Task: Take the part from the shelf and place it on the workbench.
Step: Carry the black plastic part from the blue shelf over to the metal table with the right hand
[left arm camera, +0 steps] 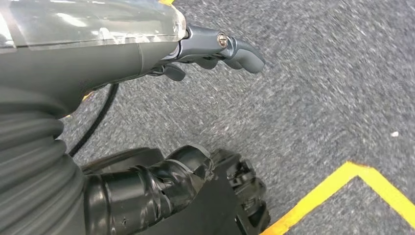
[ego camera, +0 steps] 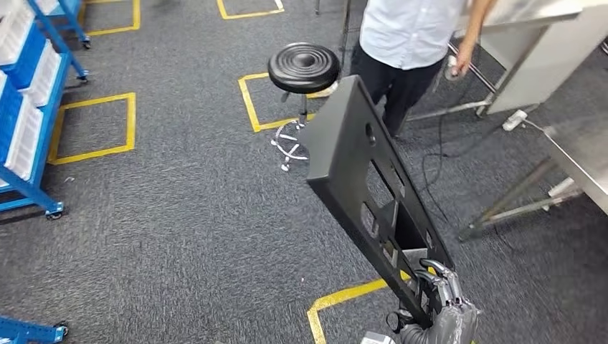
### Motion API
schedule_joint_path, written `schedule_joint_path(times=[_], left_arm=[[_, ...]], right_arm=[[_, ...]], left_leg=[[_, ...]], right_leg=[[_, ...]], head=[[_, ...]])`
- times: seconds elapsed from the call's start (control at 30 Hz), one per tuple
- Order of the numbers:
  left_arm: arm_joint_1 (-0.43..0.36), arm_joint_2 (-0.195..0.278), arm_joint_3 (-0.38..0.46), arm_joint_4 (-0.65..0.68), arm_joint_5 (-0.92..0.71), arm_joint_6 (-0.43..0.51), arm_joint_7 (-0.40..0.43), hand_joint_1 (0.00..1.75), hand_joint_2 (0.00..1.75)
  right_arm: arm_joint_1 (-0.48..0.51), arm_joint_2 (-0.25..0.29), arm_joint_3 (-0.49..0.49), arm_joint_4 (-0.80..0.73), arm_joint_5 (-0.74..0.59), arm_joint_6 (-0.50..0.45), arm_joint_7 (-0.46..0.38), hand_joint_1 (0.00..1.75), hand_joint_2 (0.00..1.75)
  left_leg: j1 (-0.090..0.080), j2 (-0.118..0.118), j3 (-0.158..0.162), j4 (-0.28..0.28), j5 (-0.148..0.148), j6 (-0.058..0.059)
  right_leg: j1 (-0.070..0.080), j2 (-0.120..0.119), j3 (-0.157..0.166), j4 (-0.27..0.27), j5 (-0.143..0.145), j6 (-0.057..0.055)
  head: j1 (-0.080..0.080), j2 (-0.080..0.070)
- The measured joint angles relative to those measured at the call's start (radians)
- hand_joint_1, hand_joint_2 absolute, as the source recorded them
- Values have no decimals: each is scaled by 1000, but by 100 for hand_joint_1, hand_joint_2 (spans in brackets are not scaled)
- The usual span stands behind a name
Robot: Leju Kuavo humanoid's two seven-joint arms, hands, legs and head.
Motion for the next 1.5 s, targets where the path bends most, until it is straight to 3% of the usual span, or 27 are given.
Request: schedule_joint_path(times=[0.07, 0.13, 0.2, 0.27, 0.3, 0.37, 0.43, 0.5, 0.57, 0.63, 0.7, 0.77, 0.8, 0.83, 0.93, 1.0, 1.07, 1.1, 1.17, 1.23, 1.27, 1.3, 1.33, 1.37, 1.43, 1.5], left_arm=[[-3, 0, 0, 0, -1, 0, -2, 0, 175], [-5, 0, 0, 0, -2, 0, -5, 0, 175], [-3, 0, 1, 0, -2, 0, -7, 0, 175], [0, 2, 2, 0, -2, 0, -7, 0, 175], [1, 2, 3, 0, -2, 0, -7, 0, 175], [2, 3, 5, 0, -2, 0, -7, 0, 175], [1, 4, 6, 0, -3, 0, -7, 0, 175], [0, 4, 7, 0, -4, 0, -8, 0, 175], [-2, 4, 7, 0, -7, -1, -8, 0, 175], [-4, 3, 7, 0, -10, -1, -10, 0, 175], [-2, 3, 7, 0, -9, -2, -12, 0, 175], [1, 3, 8, 0, -6, -5, -12, 0, 175], [1, 4, 8, 0, -4, -7, -13, 0, 175], [1, 4, 8, 0, -3, -9, -13, 0, 175], [-2, 3, 9, 0, -4, -14, -14, 0, 175], [-2, 3, 9, 0, -5, -14, -15, 0, 175], [-5, 3, 10, 0, -5, -14, -16, 0, 175], [-7, 3, 10, 0, -5, -14, -17, 0, 175], [-7, 3, 10, 0, -5, -14, -18, 0, 175], [-5, 3, 12, 0, -5, -14, -19, 0, 175], [-3, 3, 14, 0, -5, -14, -19, 0, 175], [-1, 3, 15, 0, -5, -14, -19, 0, 175], [0, 4, 15, 0, -5, -14, -20, 0, 175], [1, 4, 16, 0, -5, -15, -20, 0, 175], [0, 5, 16, 0, -5, -15, -22, 0, 175], [-1, 5, 17, 0, -6, -16, -25, 0, 175]], right_arm=[[2, 0, 0, -2, 0, 0, 0, 175, 175], [0, 0, -2, -3, 0, 0, 0, 175, 175], [-3, 0, -2, -3, 0, -1, 0, 175, 175], [-3, 0, -3, -3, 0, -1, 0, 175, 175], [-3, 0, -4, -3, 0, -1, 0, 175, 175], [-3, 0, -5, -3, 0, -1, 0, 175, 175], [-4, 0, -6, -3, 0, -1, 0, 175, 175], [-4, 0, -7, -3, 0, -1, 0, 175, 175], [-2, 0, -8, -3, 0, -1, 0, 175, 175], [0, 0, -10, -3, -1, -1, 0, 175, 175], [-1, -1, -12, -3, -1, -2, 0, 175, 175], [-3, -1, -12, -2, 4, -2, 3, 175, 175], [-2, -2, -12, -1, 8, -1, 6, 175, 175], [-2, -2, -12, 0, 13, -1, 8, 175, 175], [-5, -4, -12, 1, 25, -1, 11, 175, 175], [-9, -5, -12, 1, 31, -1, 11, 175, 175], [-9, -6, -12, 2, 33, -1, 11, 175, 175], [-9, -6, -12, 2, 35, -1, 11, 175, 175], [-11, -7, -12, 2, 37, -2, 12, 175, 175], [-13, -7, -12, 3, 37, -2, 12, 175, 175], [-14, -8, -12, 3, 38, -2, 12, 175, 175], [-14, -8, -12, 4, 38, -2, 12, 175, 175], [-14, -9, -12, 4, 38, -1, 12, 175, 175], [-14, -9, -12, 5, 38, -1, 12, 175, 175], [-14, -9, -12, 6, 38, -1, 12, 175, 175], [-15, -10, -12, 6, 39, -1, 13, 175, 175]], left_leg=[[0, 10, 7, -3, -4, -9], [1, -30, -1, 27, -30, -18], [4, -82, -50, 133, -89, -22], [4, -93, -111, 249, -127, -25], [5, -93, -124, 268, -120, -26], [7, -102, -98, 191, -53, -26], [12, -142, -48, 71, 0, -23], [13, -169, -29, 23, 7, -16], [11, -154, -27, 17, 11, -4], [12, -132, -23, 8, 17, 11], [12, -106, -21, 2, 19, 20], [10, -79, -21, 2, 16, 22], [10, -66, -20, 2, 15, 22], [10, -54, -17, 2, 12, 21], [7, -24, -4, 3, 2, 13], [3, -8, 2, 2, -3, 4], [1, 9, 8, -4, -6, -6], [1, 6, 11, -2, -11, -11], [3, -33, -5, 45, -45, -20], [5, -79, -65, 169, -106, -23], [6, -88, -97, 231, -128, -24], [6, -92, -119, 269, -131, -25], [6, -93, -124, 268, -114, -24], [6, -97, -112, 230, -79, -23], [9, -133, -62, 101, -10, -19], [10, -168, -33, 26, 12, -13]], right_leg=[[-2, 22, -1, -7, 5, -9], [-11, 43, 7, -21, 13, -20], [-16, 64, 10, -27, 16, -29], [-15, 89, 9, -24, 16, -31], [-15, 104, 9, -21, 15, -31], [-17, 132, 9, -13, 11, -27], [-17, 157, 4, 1, 4, -19], [-18, 177, -5, 9, 2, -7], [-21, 192, -12, 8, 6, 5], [-21, 161, -24, 32, -10, 16], [-20, 104, -70, 129, -64, 25], [-24, 81, -130, 246, -111, 32], [-25, 77, -143, 268, -110, 34], [-26, 73, -136, 254, -90, 34], [-19, 29, -40, 68, 0, 22], [-8, 7, -11, 5, 13, 9], [-6, 24, -12, -1, 13, -1], [-9, 35, -9, -6, 15, -6], [-16, 54, -2, -18, 21, -18], [-17, 74, 0, -20, 22, -26], [-17, 87, 0, -18, 21, -28], [-16, 100, 0, -16, 20, -29], [-16, 114, 1, -14, 19, -29], [-16, 129, 1, -11, 17, -28], [-15, 155, 0, -1, 13, -22], [-16, 176, -7, 6, 10, -11]], head=[[0, 0], [0, 0], [-1, 0], [-1, 0], [-1, 0], [-1, 0], [-1, 0], [0, 0], [0, 0], [1, 0], [3, 0], [4, 0], [4, 0], [4, 0], [4, 0], [4, 0], [3, 0], [3, 0], [2, 0], [2, 0], [2, 0], [1, 0], [1, 0], [1, 0], [2, 0], [2, 0]])
